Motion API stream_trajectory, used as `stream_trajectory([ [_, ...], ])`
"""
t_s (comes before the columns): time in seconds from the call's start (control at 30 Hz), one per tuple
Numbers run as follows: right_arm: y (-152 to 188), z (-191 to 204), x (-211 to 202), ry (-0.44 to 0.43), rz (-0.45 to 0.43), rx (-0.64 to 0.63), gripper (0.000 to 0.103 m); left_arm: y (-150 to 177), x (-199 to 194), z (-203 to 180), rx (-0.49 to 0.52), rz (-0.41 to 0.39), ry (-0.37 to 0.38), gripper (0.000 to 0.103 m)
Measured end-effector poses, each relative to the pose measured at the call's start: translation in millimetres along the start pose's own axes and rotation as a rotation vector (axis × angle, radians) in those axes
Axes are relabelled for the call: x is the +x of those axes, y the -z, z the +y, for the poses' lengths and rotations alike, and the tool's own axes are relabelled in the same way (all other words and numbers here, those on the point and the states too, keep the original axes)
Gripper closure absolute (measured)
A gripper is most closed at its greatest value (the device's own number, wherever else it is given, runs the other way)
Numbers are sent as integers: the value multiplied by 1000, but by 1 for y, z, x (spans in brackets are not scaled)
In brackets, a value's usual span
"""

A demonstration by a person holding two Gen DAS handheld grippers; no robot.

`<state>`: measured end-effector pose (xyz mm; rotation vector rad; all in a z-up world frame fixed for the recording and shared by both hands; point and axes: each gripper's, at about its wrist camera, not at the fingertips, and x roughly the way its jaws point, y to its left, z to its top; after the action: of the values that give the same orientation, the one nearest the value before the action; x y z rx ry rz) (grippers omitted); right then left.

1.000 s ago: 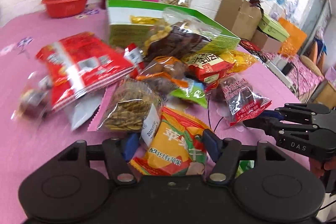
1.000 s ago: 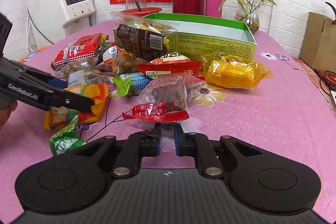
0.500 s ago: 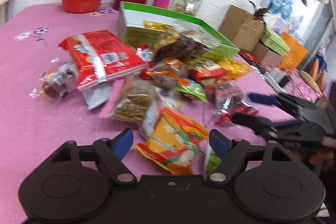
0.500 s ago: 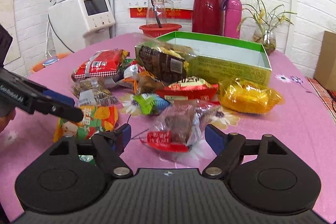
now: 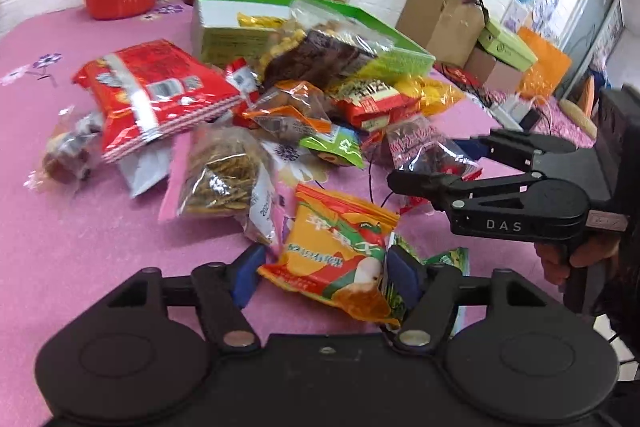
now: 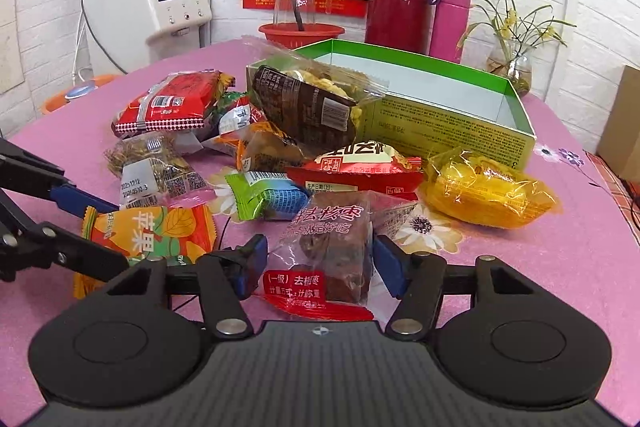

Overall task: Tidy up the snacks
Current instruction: 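Grasp the red date packet with the right tool while the left tool grasps the orange chip bag, then drop the orange chip bag and red date packet into the box with both tools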

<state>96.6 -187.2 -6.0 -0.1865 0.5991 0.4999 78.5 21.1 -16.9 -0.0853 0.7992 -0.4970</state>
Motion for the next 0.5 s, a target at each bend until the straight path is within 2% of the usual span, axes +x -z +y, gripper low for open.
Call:
stream_trajectory([
  [0.07, 2, 2, 3, 16, 4, -20, 2, -3, 5, -3, 12, -1, -3, 50],
  [0.1, 3, 2, 2, 18, -2, -28, 4, -4, 6, -3, 13, -2, -2, 53],
  [0.13, 3, 3, 2, 21, -4, -33, 6, -4, 7, -3, 17, -2, -5, 68],
  [0.17, 4, 2, 0, 20, -6, -31, 9, -4, 6, -4, 22, -1, -4, 72],
  [0.23, 4, -1, -4, 13, -10, -10, 14, -3, 2, -3, 7, -7, 16, 93],
  [0.33, 6, -5, -14, 10, -29, 14, 18, -1, -5, 0, -20, -19, 23, 97],
  [0.4, 6, -7, -22, 17, -51, 18, 25, 0, -8, 2, -40, -23, 28, 98],
  [0.5, 4, -9, -34, 17, -85, 26, 29, -1, -13, 0, -54, -36, 35, 103],
])
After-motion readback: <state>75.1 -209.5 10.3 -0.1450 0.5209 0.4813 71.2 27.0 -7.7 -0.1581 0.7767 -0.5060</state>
